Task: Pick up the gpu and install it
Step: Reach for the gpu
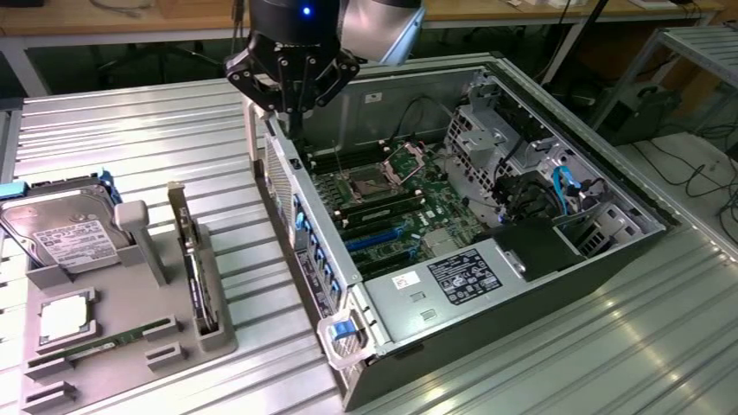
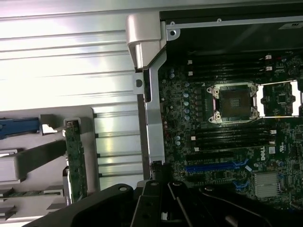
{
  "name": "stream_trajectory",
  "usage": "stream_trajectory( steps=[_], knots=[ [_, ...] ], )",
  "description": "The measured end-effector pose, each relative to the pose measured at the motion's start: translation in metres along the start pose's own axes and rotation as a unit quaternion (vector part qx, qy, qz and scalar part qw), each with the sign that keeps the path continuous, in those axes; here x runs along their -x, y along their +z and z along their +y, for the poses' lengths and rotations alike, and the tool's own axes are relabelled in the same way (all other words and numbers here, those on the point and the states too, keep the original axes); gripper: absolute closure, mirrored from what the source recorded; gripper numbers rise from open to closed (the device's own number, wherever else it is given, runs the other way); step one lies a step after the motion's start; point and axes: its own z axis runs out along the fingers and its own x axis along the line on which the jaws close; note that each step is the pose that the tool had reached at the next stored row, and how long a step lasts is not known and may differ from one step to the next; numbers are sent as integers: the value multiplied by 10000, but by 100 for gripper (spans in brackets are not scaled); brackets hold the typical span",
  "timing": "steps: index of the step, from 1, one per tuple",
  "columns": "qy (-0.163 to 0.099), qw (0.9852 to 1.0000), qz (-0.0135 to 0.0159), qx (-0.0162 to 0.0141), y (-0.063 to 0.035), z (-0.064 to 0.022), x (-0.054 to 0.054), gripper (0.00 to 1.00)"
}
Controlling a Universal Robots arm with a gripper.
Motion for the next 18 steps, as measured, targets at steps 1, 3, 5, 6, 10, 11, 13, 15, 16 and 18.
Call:
stream_trajectory(
  steps=[1,3,5,6,10,11,13,15,16,18],
  knots=[
    [-1,10000,3,0,2,-1,-12,89],
    [-3,10000,6,0,6,-3,-32,89],
    [-5,10000,10,-1,8,-6,-66,89],
    [-6,10000,11,-1,9,-7,-76,89],
    [-8,10000,14,-1,13,-10,-117,89],
    [-9,10000,14,-1,13,-11,-127,89],
    [-10,10000,16,0,16,-13,-143,89],
    [-11,10000,18,-1,16,-14,-157,89],
    [-11,10000,19,-1,17,-15,-164,89],
    [-12,10000,21,-1,18,-17,-178,89]
  ],
)
